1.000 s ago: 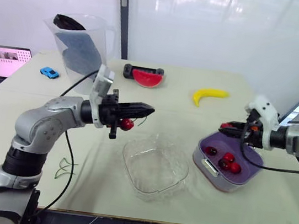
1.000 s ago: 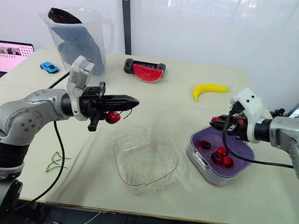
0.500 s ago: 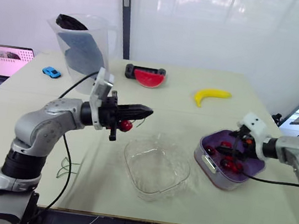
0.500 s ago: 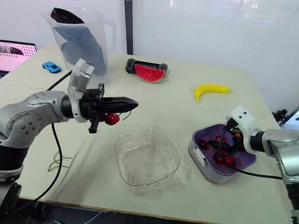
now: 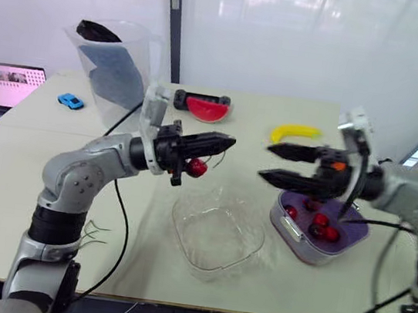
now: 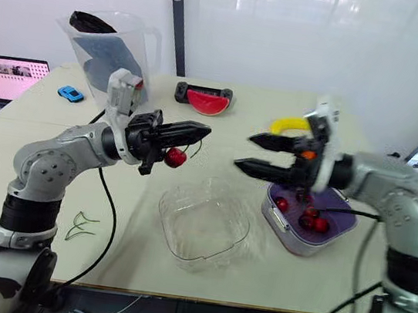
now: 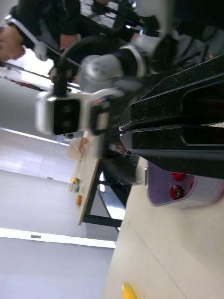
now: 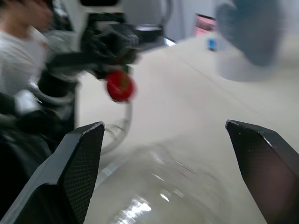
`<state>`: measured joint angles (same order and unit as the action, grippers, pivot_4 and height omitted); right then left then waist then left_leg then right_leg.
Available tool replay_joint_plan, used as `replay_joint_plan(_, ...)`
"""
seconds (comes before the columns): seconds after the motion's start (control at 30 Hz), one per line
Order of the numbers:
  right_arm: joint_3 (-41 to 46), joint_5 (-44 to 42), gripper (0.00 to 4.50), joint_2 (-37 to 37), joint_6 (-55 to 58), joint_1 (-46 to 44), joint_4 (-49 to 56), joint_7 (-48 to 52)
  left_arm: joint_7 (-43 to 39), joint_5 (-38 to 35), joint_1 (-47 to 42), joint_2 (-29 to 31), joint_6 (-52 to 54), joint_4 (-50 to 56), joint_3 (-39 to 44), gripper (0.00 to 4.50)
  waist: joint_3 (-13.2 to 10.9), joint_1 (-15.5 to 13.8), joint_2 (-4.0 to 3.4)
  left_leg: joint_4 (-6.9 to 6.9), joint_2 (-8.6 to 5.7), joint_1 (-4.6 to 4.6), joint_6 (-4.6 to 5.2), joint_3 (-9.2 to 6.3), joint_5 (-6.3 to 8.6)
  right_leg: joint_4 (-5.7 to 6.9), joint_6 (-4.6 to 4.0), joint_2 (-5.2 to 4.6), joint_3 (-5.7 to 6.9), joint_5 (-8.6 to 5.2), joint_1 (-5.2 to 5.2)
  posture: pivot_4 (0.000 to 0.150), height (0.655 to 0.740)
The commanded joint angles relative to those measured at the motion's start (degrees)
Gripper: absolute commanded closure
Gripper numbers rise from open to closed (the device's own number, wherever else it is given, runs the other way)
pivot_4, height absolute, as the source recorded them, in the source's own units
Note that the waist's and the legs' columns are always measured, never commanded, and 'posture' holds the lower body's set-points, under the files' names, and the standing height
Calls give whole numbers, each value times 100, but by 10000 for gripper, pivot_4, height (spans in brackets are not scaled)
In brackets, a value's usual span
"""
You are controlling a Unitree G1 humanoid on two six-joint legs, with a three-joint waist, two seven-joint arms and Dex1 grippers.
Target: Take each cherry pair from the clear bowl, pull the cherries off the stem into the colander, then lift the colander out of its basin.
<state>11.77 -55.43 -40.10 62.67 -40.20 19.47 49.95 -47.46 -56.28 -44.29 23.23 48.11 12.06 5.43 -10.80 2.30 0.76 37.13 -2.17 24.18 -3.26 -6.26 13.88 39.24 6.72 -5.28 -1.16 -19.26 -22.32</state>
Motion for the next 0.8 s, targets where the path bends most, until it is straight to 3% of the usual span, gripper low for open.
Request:
replay_joint_plan(0.03,-58,-389,881,439,56,157,510,-619,192,-289,-110,-90,60,223,139,45000,0,-34,0,1,-5,1,-2,0,-1,0,1,-6,2,0,0,1500,7400)
replay_joint_plan(0.23,-206,-716,881,1283,-21,133,485,-1455,373,-437,-98,-143,124,337,83,45000,0,6,0,4,-8,2,-8,-1,-5,1,1,-6,4,0,-1,1500,7400)
replay_joint_plan(0.37,-366,-737,881,1451,-59,126,505,-1611,407,-463,-98,-149,134,345,58,45000,0,19,0,2,-8,1,-8,-1,-5,3,1,-3,3,0,-4,1500,7400)
replay_joint_plan(0.47,-395,-889,9899,1591,-61,108,496,-1783,373,-456,-112,-138,148,362,14,45000,0,19,0,2,-9,1,-6,-1,-4,3,1,-1,3,0,-4,1500,7400)
replay_joint_plan(0.57,-427,-960,24228,1649,-52,85,479,-1893,363,-414,-100,-149,120,382,-26,45000,0,19,-1,2,-9,1,-6,-1,-4,4,1,-1,3,0,-4,1500,7400)
replay_joint_plan(0.77,-406,-1111,24228,1664,-57,62,468,-2039,353,-339,-73,-122,93,411,-79,45000,0,19,-1,1,-10,1,-5,-1,-3,3,1,-1,3,0,-4,1500,7400)
replay_joint_plan(0.8,-407,-1126,26778,1661,-59,65,466,-2064,351,-323,-74,-122,82,414,-90,45000,0,19,-1,1,-10,1,-5,-1,-3,4,1,-1,3,0,-4,1500,7400)
